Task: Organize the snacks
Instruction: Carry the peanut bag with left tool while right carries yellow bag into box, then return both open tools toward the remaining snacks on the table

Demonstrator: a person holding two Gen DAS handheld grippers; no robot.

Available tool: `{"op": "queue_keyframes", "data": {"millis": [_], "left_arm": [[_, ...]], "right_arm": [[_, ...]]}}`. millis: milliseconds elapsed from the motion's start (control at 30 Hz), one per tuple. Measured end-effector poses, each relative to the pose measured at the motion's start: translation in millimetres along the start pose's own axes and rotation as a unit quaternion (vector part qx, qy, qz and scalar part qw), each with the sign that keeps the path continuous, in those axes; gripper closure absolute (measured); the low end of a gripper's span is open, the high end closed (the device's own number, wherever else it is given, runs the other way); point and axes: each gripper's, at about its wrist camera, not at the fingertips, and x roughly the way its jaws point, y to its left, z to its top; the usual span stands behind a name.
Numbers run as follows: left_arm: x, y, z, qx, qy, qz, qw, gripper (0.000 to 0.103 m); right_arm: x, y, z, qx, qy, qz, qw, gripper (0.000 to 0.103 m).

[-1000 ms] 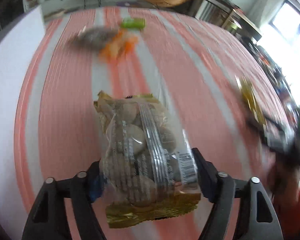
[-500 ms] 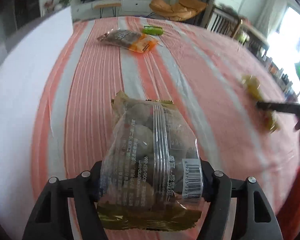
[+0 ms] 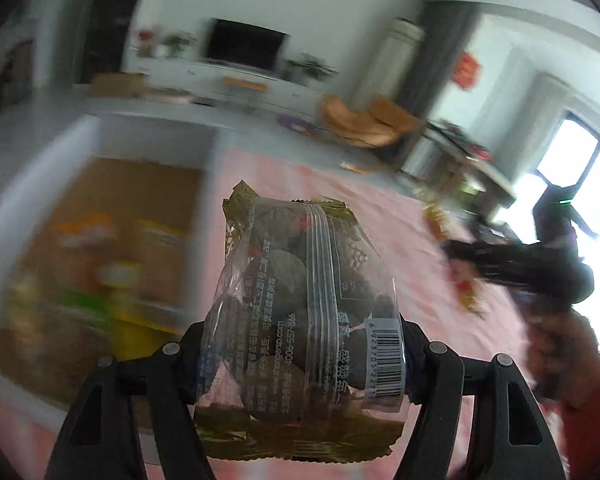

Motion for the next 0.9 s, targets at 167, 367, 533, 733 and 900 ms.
{"op": "queue_keyframes", "data": {"millis": [167,367,533,733,900], "left_arm": [[-11,89,10,-0.046,-0.005,0.137,0.9895,0.032],[-6,136,6,-0.080,-0.009,0.205,0.9754,0.002],[-12,137,0,-0.101,-0.042,0.195,0.9746,0.000],[-26,107,-12,-0.085,-0.077,0.178,0.9773,0.000],[-21,97,-8,-0.093,-0.074,0.172,0.9780,0.000]], "right_arm": [[55,123,11,-0.065,0.023,0.096,0.993,0.060],[136,217,-8,-0.125,0.050,0.117,0.984,0.024],[140,212,-27,-0.154,0.021,0.084,0.984,0.014],[94,114,-48,-0.198,-0.040,-0.052,0.978,0.011],[67,-4,-74,-0.185,-0.031,-0.207,0.960,0.011]]}}
